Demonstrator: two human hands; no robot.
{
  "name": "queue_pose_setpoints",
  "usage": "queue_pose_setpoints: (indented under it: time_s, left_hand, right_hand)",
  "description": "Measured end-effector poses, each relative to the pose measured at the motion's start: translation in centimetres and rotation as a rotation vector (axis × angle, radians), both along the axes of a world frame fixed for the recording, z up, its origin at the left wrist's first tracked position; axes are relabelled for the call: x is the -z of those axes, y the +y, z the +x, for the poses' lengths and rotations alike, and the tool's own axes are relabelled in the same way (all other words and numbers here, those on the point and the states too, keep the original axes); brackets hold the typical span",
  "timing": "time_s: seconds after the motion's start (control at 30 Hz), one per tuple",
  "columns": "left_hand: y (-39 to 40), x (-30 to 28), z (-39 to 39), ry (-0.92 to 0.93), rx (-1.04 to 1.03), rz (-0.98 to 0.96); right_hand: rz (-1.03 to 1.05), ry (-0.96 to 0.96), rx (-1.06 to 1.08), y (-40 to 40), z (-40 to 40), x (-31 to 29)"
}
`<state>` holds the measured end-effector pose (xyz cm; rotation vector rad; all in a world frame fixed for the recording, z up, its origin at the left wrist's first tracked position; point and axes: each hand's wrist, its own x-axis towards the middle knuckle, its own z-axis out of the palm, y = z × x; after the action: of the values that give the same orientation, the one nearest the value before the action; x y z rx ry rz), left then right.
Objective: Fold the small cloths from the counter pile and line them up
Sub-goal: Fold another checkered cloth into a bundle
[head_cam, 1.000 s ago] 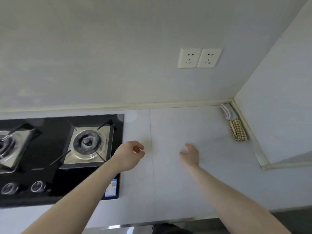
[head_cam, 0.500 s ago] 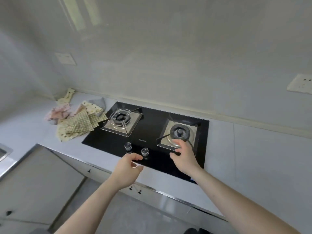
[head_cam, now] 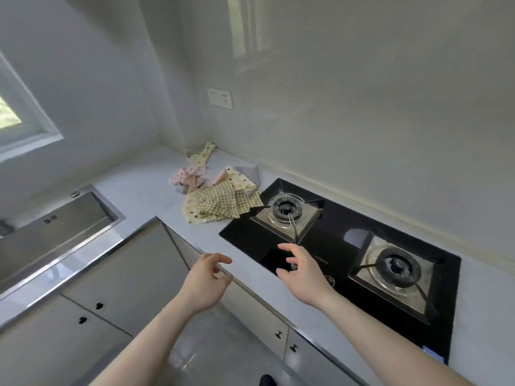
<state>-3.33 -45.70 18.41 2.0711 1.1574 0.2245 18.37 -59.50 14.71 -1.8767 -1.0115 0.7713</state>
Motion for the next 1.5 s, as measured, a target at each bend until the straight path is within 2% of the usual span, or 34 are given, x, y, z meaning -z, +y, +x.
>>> queue_pose_setpoints:
  time_s: [0.33,0.53,0.77,0.93,1.13,1.37,1.5]
  left_hand:
    - [14.3,0.5,-2.4,0.061,-0.106,0.017]
    - [20.8,2.0,-1.5,0.098,-0.05,0.005]
    - [30.8,3.8,1.9,0.2,0.178,0.021]
    - [38.8,5.6,4.1,0.256,0.381,0.03]
    - [45.8,8.4,2.0,0.294,0.519,0.008]
    - [49.0,12.5,2.9,0.195,0.605,0.077]
    - [49.0,16.2,4.5,0.12,0.691,0.113]
  right_hand:
    - [-0.055,0.003,-0.141,16.3,-1.0,1.2]
    - [-0.061,-0.01,-0.128,22.5,-0.7,1.3]
    - [-0.11,-0.068,-0.021,27.7,-0.2,2.6]
    - [-0.133,-0.12,0.148,33.1,-0.9,3.6]
    - [-0.208,-0.123,0.294,38.1,-3.7,5.4]
    - [-0.24,-0.198,0.369,40.4,-5.6,9.0]
    - [-0.258,-0.314,0.321,40.6,-5.4,11.5]
